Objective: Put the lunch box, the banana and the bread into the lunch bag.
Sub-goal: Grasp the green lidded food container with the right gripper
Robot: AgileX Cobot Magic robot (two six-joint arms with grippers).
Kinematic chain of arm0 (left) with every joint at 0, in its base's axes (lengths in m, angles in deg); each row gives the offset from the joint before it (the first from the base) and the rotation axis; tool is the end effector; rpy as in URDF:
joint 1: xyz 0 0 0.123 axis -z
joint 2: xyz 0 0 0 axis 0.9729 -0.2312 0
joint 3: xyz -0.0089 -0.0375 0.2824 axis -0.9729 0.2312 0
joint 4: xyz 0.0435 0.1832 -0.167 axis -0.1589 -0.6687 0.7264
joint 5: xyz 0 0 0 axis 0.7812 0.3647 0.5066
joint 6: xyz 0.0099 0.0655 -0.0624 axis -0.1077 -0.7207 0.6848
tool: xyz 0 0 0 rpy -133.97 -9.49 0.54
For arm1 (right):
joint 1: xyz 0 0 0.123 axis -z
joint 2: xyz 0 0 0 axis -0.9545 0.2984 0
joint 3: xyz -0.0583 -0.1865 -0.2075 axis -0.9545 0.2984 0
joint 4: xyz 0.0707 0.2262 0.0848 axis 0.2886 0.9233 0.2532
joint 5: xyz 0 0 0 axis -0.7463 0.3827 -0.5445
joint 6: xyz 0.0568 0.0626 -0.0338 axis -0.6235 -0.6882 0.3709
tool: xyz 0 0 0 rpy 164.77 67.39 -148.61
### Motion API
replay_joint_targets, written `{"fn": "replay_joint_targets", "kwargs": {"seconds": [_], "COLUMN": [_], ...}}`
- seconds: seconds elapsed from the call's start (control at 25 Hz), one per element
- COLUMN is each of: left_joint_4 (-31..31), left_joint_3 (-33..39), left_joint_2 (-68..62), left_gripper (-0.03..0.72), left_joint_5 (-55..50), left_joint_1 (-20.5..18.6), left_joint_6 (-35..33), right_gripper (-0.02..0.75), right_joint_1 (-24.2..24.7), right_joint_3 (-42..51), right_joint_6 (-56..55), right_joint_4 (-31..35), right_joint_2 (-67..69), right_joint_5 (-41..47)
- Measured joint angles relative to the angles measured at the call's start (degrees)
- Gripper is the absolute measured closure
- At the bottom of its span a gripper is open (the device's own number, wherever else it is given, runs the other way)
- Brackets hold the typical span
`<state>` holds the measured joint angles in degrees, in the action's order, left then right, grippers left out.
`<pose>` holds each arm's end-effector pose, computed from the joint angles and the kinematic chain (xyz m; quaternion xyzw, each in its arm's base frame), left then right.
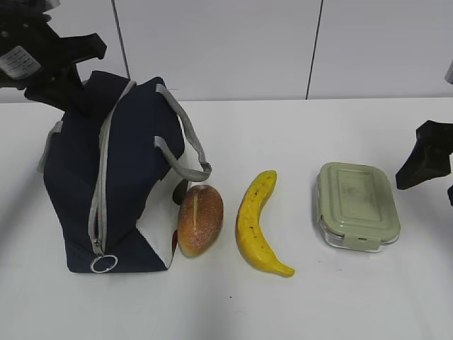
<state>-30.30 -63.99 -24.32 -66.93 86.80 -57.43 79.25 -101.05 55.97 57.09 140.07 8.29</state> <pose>0.3556 -0.0879 0.3064 0.0281 0.9729 -0.1603 0.1644 0.2791 -0.0043 0.2408 0.0409 0.9779 0.1463 0.1437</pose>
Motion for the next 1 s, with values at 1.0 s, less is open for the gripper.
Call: {"fn": "replay_joint_targets", "kwargs": {"seconds": [1.0], "left_joint_4": [0.0], "left_joint_3": [0.0], "left_joint_2": [0.0], "left_gripper": [0.691], "left_joint_5": [-0.28], "left_joint_1": [0.0], "left_joint_6": [0.0], "right_gripper": [0.118], "right_joint_1": [6.86], "right_joint_3": [-4.96], "right_joint_6": [27.21], "right_joint_4": [21.96], "right_joint_2": [22.92], "right_joint_5": [-0.22]}}
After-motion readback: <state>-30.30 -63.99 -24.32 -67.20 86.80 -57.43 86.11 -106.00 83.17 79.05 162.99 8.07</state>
